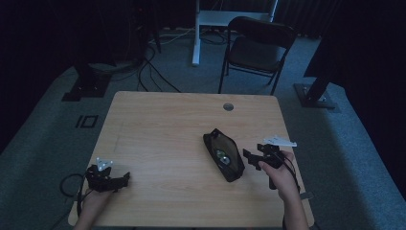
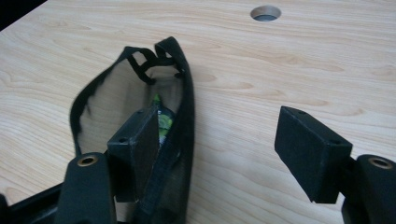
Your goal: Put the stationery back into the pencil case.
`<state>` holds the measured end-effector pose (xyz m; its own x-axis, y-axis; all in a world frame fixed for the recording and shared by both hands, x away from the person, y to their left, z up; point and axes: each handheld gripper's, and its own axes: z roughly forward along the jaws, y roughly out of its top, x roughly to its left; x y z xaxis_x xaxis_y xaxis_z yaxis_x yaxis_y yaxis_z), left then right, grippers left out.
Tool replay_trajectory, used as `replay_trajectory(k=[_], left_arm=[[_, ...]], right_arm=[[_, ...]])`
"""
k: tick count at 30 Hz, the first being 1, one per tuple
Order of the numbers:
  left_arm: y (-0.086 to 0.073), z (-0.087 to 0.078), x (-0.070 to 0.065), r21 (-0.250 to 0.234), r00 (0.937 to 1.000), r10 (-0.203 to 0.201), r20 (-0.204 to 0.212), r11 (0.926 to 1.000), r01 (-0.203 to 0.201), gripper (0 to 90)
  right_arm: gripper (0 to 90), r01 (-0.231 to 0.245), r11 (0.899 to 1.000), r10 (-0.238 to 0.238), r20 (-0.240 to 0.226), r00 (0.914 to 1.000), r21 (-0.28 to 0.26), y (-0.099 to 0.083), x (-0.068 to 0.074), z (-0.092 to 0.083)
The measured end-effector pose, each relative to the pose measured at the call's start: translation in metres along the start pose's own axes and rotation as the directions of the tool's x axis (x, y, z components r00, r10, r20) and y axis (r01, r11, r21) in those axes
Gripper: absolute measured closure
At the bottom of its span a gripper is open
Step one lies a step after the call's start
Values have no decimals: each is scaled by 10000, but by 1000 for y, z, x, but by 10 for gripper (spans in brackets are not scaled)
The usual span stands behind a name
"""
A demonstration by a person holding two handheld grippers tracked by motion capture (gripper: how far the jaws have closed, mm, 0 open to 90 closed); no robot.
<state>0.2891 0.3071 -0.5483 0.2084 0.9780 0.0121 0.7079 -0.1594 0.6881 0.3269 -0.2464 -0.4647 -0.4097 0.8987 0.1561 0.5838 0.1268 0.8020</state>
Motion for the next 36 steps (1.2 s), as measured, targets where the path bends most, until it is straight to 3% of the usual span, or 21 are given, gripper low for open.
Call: replay_trajectory(k=[19,22,25,36], left_arm=[[0,0,0,-1,10000,16,2,10000,-16,6],[0,0,0,3,10000,18,2,10000,-18,6],[0,0,0,1,10000,16,6,10000,-16,6],[0,0,0,0,10000,16,1,10000,-16,6]], right_arm=[[251,-278,9996,283,467,9985,-106,-46,-34,-7],[209,-368,9993,371,492,9981,-67,-55,-39,-5],[208,-179,9998,170,691,9975,121,-65,-43,-3],[199,-229,9994,211,746,9970,241,-89,-48,0]])
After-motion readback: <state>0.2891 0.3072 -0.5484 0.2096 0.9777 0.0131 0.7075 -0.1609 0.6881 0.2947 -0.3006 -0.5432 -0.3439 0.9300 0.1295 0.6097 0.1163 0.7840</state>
